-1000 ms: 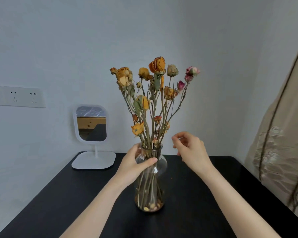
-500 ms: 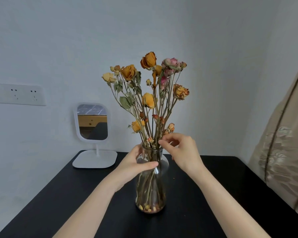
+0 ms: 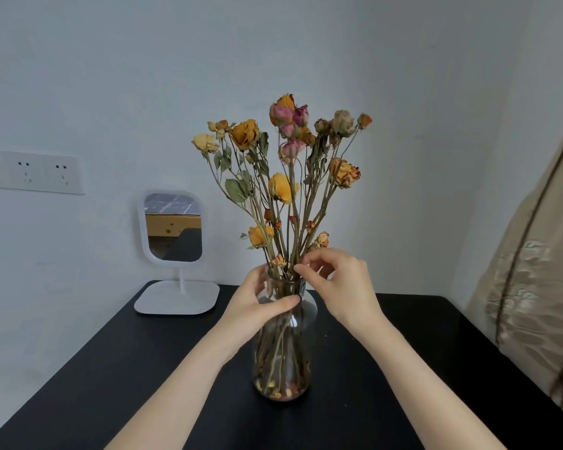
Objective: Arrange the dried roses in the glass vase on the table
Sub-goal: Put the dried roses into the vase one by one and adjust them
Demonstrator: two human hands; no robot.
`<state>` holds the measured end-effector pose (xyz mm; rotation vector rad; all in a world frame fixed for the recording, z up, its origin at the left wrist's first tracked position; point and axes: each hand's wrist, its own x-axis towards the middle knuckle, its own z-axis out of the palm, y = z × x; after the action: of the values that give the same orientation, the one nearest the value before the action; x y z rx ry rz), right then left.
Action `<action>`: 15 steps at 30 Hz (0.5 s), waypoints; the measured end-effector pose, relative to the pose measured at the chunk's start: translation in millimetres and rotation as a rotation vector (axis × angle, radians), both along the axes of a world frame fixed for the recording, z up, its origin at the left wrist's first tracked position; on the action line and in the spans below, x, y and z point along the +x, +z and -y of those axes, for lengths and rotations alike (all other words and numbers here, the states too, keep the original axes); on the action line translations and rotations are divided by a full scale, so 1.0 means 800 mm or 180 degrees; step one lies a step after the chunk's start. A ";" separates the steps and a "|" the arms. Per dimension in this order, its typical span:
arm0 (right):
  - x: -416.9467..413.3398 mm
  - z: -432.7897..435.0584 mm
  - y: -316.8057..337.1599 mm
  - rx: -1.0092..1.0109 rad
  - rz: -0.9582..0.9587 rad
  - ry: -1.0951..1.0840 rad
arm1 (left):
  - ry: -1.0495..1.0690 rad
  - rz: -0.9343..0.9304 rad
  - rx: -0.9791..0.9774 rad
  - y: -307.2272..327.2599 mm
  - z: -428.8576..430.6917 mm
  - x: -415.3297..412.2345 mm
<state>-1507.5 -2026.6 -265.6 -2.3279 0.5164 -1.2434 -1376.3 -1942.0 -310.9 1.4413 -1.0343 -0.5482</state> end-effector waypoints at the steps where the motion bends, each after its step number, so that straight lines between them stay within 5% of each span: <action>1: -0.001 0.001 0.000 -0.0015 -0.0001 0.0024 | 0.0150 0.0005 -0.0144 0.003 0.000 -0.003; 11: -0.003 0.012 0.011 0.0828 0.1055 -0.0212 | 0.1728 0.0212 -0.1238 0.034 -0.005 -0.032; 15: 0.001 0.017 0.020 0.1514 0.0706 -0.0097 | 0.1788 0.0364 -0.1070 0.032 -0.007 -0.032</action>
<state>-1507.0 -2040.0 -249.7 -1.7717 0.6860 -1.2158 -1401.6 -1936.8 -285.5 1.3871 -0.7166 0.1115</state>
